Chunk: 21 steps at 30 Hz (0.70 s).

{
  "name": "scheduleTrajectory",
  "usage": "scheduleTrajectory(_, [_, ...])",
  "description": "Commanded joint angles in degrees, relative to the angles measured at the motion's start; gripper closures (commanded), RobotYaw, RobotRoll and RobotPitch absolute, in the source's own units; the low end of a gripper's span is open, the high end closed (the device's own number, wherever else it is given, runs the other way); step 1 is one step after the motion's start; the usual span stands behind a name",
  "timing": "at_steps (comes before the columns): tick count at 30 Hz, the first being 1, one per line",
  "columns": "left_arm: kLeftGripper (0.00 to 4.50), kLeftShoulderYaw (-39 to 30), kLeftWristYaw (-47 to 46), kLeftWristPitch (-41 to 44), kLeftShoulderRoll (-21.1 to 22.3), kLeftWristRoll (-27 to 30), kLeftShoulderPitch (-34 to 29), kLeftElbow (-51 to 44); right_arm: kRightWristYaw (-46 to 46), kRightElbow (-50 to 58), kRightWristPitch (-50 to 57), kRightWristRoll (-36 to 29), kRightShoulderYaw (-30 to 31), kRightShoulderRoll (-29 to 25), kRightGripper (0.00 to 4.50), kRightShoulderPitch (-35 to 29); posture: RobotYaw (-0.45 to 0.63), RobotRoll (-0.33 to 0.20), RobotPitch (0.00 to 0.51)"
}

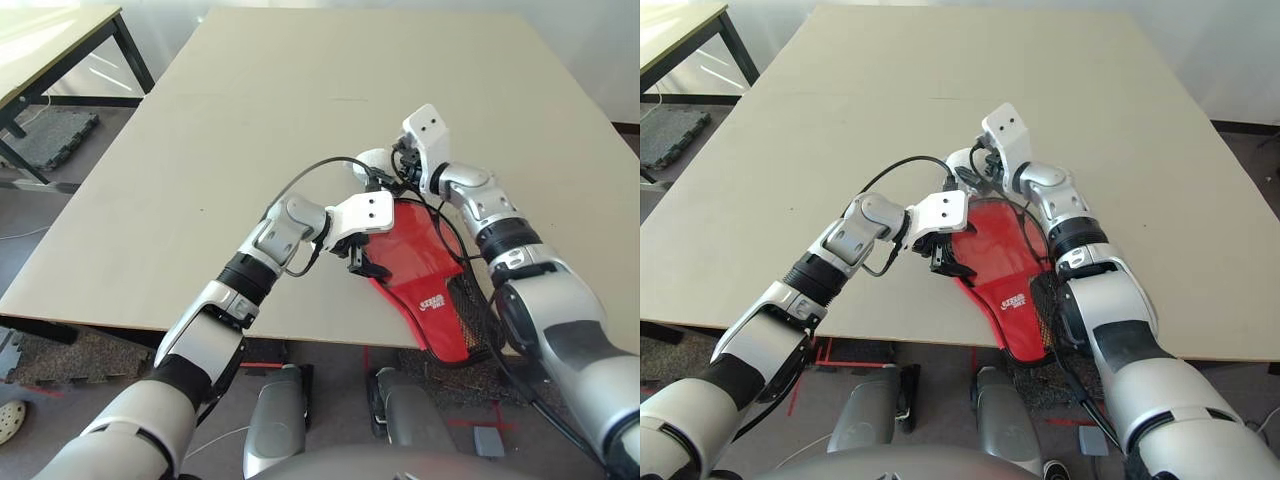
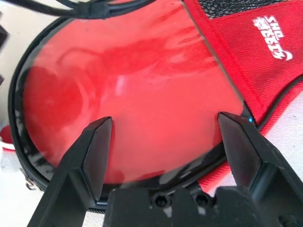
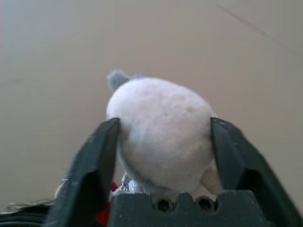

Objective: Store the ping-pong paddle in its case and zip it.

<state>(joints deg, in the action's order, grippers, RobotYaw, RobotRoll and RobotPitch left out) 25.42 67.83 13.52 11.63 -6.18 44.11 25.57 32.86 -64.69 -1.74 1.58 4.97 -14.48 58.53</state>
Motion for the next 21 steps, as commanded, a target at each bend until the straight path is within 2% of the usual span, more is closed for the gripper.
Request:
scheduleTrajectory(1, [0.0,2.1,-0.1,1.7,0.7,-0.9,-2.2,0.4,-0.8,-2.9,-1.0,1.2,-0.2,0.6,2.05,1.4,0.16,0.0,0.137])
scheduleTrajectory(6, [0.0,2.2,-0.4,1.9,0.5,-0.6,-2.3,0.3,-1.9,-4.8,-1.2,1.0,-1.9,-0.2,3.83,2.6,0.16,0.0,0.136])
scheduleTrajectory(8, [0.0,2.3,-0.6,1.8,0.3,-0.4,-2.3,0.3,-2.5,-5.4,-1.3,0.8,-2.7,-1.0,4.42,3.0,0.16,0.0,0.136])
scheduleTrajectory(21, [0.0,2.9,-1.0,2.2,-1.0,0.0,-3.0,-0.2,-4.3,-7.5,-1.9,0.4,-5.9,-8.2,4.47,3.0,0.15,0.0,0.137])
